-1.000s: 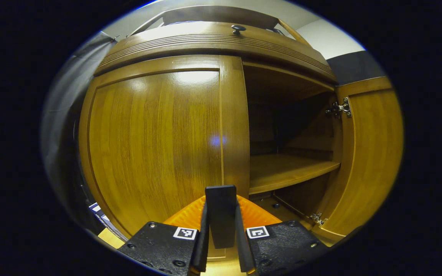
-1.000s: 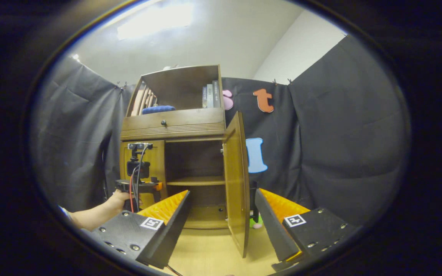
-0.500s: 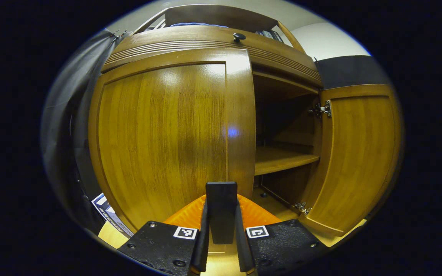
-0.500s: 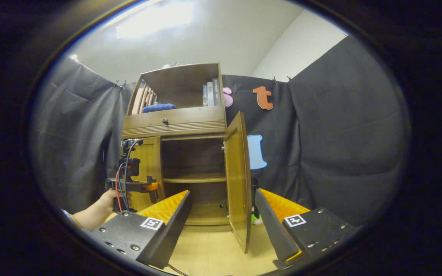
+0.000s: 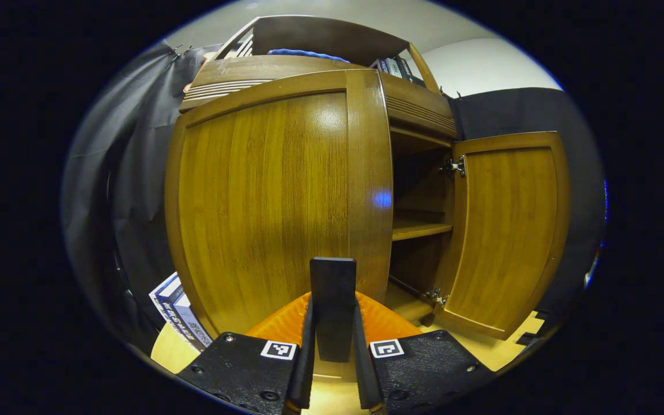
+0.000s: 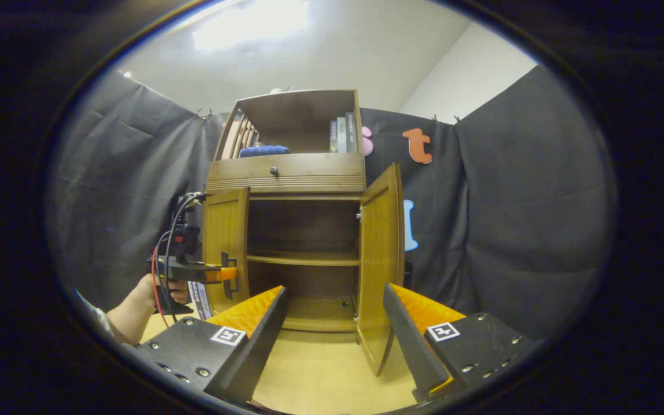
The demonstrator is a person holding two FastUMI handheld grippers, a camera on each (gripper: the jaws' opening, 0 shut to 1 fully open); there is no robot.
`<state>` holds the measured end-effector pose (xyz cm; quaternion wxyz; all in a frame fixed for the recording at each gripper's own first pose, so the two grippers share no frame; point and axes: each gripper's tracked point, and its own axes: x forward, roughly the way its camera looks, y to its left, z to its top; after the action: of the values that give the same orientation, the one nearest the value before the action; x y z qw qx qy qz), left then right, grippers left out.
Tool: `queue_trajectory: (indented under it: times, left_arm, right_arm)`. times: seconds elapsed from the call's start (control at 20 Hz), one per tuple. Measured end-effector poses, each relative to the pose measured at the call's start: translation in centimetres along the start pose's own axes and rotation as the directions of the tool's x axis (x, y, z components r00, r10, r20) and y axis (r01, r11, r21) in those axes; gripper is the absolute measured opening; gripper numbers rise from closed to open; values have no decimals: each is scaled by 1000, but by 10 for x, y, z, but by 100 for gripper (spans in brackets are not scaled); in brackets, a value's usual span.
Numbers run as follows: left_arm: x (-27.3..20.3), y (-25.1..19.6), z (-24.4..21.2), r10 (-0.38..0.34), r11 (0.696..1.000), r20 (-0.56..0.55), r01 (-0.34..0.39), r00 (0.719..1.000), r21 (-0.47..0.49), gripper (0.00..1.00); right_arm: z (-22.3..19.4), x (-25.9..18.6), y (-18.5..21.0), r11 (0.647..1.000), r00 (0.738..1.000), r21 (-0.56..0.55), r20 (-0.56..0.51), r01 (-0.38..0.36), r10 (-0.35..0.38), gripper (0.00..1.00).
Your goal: Open the right door of the double-door shoe cabinet with the right hand, and open the left door with the left hand.
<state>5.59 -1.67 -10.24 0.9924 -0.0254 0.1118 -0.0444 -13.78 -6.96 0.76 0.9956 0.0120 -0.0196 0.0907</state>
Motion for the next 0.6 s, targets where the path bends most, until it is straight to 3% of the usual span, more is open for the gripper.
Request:
queue_trajectory:
  times: [0.3, 0.6]
  left_arm:
    - [-39, 14, -13, -26, 998, -9, 26, 1000, 59, 34]
    - [-73, 36, -17, -9, 998, -13, 10, 1000, 55, 32]
  right_arm:
    - [-3, 3, 8, 1000, 1000, 14, -10, -22, 22, 99]
    - [4, 4, 17, 999, 999, 11, 12, -38, 38, 99]
